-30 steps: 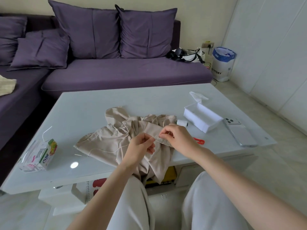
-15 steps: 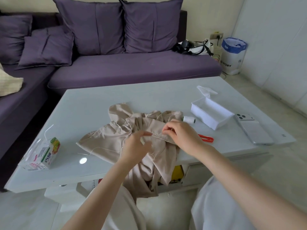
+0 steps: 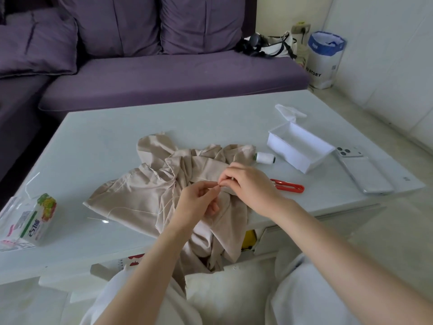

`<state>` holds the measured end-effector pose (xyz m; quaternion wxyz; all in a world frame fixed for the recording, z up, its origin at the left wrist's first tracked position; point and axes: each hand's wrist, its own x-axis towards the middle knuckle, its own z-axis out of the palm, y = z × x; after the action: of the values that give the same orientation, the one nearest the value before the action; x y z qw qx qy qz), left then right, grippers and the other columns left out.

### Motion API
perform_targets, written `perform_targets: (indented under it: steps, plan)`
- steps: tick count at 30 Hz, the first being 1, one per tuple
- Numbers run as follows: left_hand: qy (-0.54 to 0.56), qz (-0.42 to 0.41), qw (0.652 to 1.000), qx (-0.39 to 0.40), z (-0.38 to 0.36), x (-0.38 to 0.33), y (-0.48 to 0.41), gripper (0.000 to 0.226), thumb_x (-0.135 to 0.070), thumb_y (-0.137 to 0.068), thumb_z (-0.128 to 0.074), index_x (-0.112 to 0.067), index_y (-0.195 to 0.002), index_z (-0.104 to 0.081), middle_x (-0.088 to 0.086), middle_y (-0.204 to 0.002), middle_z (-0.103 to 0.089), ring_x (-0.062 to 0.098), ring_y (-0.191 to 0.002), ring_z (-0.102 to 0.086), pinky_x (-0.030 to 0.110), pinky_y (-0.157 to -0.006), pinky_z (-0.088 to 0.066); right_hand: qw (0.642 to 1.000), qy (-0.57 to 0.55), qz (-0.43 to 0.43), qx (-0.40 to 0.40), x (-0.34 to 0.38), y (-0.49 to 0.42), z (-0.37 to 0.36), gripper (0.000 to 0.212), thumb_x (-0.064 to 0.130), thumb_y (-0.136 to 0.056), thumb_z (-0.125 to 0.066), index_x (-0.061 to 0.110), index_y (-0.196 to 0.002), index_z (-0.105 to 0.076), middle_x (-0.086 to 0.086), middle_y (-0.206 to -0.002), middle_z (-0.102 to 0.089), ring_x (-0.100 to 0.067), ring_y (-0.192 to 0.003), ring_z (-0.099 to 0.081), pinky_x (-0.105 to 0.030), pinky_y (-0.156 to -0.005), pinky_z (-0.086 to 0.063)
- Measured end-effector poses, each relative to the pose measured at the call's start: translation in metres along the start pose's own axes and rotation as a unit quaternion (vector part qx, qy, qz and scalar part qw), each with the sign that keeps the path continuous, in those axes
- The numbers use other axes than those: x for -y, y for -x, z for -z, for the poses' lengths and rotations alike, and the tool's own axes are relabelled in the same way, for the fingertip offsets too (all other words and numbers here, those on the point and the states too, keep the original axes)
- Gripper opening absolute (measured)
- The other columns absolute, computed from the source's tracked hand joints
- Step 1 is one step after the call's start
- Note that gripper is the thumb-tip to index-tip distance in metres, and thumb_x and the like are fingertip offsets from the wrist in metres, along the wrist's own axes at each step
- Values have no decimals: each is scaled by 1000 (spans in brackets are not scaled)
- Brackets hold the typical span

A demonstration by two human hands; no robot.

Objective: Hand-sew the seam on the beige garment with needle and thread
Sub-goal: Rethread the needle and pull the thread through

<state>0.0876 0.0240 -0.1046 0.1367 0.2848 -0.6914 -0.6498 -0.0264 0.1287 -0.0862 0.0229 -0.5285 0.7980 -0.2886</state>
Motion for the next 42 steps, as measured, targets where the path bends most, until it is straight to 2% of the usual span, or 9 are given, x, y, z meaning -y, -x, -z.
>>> perform_targets:
  steps: [3, 9, 15, 18, 23, 27, 30, 33, 42]
  plan:
    - [-32, -10, 999, -33, -1, 5, -3, 12, -15, -93, -60, -10, -91, -71, 1, -52, -58, 8, -45, -52, 17, -48, -45, 1000, 0, 15, 3, -4, 2, -4, 13, 22, -93, -57, 14, -91, -68, 14, -88, -52, -4, -73, -47, -14, -61, -33]
    - [-33, -1, 999, -43, -5, 8, -4, 13, -17, -92, -61, -10, -87, -71, 4, -53, -60, 9, -45, -54, 17, -48, -47, 999, -18, 16, -22, -13, 5, -11, 13, 21, -92, -58, 13, -94, -69, 14, -92, -55, -4, -77, -51, -24, -70, -44]
    - [6, -15, 999, -46, -2, 5, -2, 10, -13, -90, -63, -9, -87, -71, 2, -55, -60, 6, -45, -54, 14, -51, -47, 993, -94, -3, -72, -17, 1, -14, 8, 12, -90, -61, 9, -92, -68, 15, -85, -55, 3, -74, -52, -11, -72, -40]
    - [37, -12, 999, -37, -2, 3, 0, 12, -12, -90, -63, -4, -90, -71, 4, -59, -59, 8, -47, -54, 17, -51, -47, 985, -136, -29, -100, -15, 0, -11, 13, 9, -89, -62, 10, -102, -64, 23, -78, -54, 13, -76, -54, -5, -73, -40]
    - [92, -2, 995, -34, 1, 2, 1, 12, -10, -90, -62, -4, -86, -70, 4, -62, -56, 12, -51, -51, 19, -51, -46, 971, -192, -94, -106, -10, 2, -4, 16, 13, -94, -54, 11, -109, -58, 15, -81, -56, 14, -74, -53, -6, -73, -42]
    - [129, -9, 991, -32, 1, 1, 3, 11, -9, -91, -60, -4, -88, -70, 2, -61, -56, 12, -52, -50, 19, -50, -45, 912, -312, -244, -104, -1, 5, -3, 20, 26, -100, -42, 18, -98, -60, 8, -75, -57, 5, -55, -51, -20, -65, -48]
    - [153, -16, 987, -35, 1, 0, 3, 12, -10, -91, -58, -4, -90, -69, 2, -62, -55, 12, -53, -51, 19, -49, -45, 859, -412, -300, -48, 12, 12, -2, 20, 29, -97, -51, 20, -89, -67, 8, -72, -56, 4, -53, -50, -14, -58, -47]
    - [164, -22, 985, -36, 0, 0, 3, 13, -11, -92, -58, -5, -90, -69, 2, -65, -58, 11, -55, -53, 18, -51, -46, 846, -436, -307, -2, 24, 17, -5, 10, 29, -90, -62, 24, -91, -71, 10, -68, -57, 3, -55, -51, -10, -57, -45]
    - [164, -30, 985, -53, -6, -1, 4, 15, -14, -92, -58, -8, -89, -72, 5, -71, -64, 10, -59, -58, 19, -55, -47, 765, -532, -347, -113, 36, 14, -20, 21, 22, -80, -74, 22, -101, -70, 5, -86, -66, 1, -67, -57, -16, -64, -46]
